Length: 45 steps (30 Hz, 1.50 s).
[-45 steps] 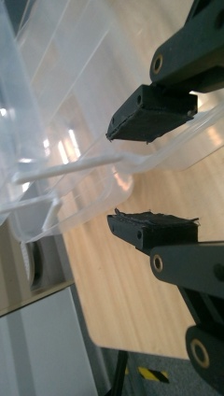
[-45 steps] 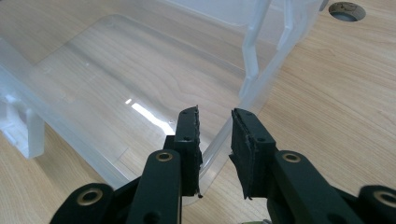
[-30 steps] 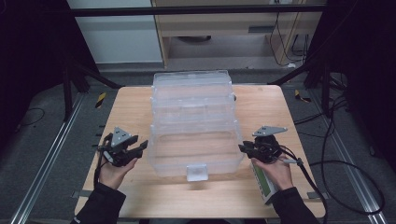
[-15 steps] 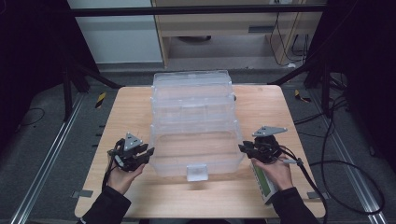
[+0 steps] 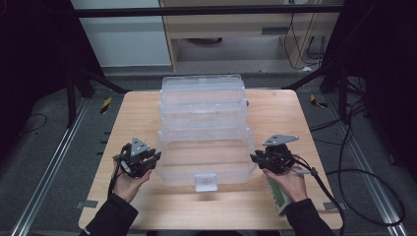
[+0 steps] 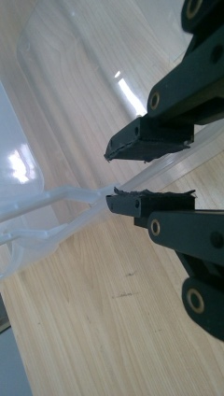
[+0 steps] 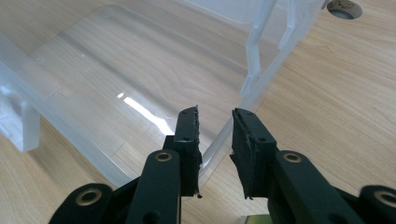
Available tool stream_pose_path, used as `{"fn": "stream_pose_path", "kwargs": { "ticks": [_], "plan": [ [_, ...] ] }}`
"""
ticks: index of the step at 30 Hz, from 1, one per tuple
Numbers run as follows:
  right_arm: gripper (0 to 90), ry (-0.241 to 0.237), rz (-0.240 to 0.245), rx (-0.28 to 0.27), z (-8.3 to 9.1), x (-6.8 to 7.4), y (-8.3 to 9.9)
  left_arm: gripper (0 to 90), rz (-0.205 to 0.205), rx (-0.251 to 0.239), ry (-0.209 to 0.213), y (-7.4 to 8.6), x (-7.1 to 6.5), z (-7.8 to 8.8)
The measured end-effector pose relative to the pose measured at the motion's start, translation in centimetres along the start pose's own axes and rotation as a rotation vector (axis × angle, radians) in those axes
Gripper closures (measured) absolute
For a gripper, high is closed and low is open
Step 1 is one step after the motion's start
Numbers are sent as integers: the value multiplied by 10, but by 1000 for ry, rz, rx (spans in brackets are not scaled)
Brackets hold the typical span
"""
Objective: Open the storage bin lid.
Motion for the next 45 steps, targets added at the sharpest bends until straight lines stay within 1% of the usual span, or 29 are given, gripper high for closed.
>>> {"fn": "stream_pose_path", "kwargs": {
  "ticks": [4,8,14,16,18,19,21,23,26,28,29,30,32,34,36,38,40,43,45],
  "plan": [
    [719,-6,-2,2,0,3,0,727,3,0,-2,0,2,0],
    [719,2,1,8,0,7,0,727,7,-7,1,0,4,-1],
    [707,4,0,5,0,6,0,715,1,-10,7,0,5,0],
    [694,7,5,5,-1,6,0,687,7,-22,8,-1,7,3],
    [662,-3,2,10,-1,6,0,661,6,-36,5,-2,9,8],
    [659,-7,4,5,0,6,-1,646,7,-56,6,-4,11,13],
    [641,-3,1,-11,3,4,-3,605,8,-74,-3,-6,14,19],
    [624,-1,-10,-37,10,2,-5,574,16,-97,-22,-7,20,26],
    [592,15,-19,-62,22,-4,-8,541,28,-106,-54,-6,31,31],
    [564,23,-36,-78,30,-7,-10,520,38,-99,-68,-3,37,32],
    [550,26,-42,-85,33,-8,-11,513,51,-93,-75,0,42,31],
    [532,33,-51,-85,37,-10,-11,506,56,-91,-78,2,44,30],
    [509,46,-53,-82,42,-14,-12,493,61,-75,-88,7,49,26],
    [486,65,-60,-78,47,-18,-12,478,60,-56,-104,12,53,22],
    [469,71,-73,-69,51,-20,-12,465,59,-37,-121,17,56,18],
    [457,73,-78,-54,54,-21,-11,455,71,-29,-118,21,58,15],
    [450,95,-68,-48,59,-21,-13,447,82,-21,-126,24,60,12],
    [433,95,-82,-45,63,-21,-15,437,86,-6,-131,29,61,8],
    [419,96,-85,-15,65,-20,-16,432,89,-2,-134,30,63,8]
  ]
}}
Point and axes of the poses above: each handheld gripper's, and its own axes: z roughly backward along the jaws, y roughly out of its underside, x roughly to its left, the point moved 5 cm from there along -z, roughly forward along the jaws, and after that the axes turned 4 degrees about -y, right-handed, at the moved point
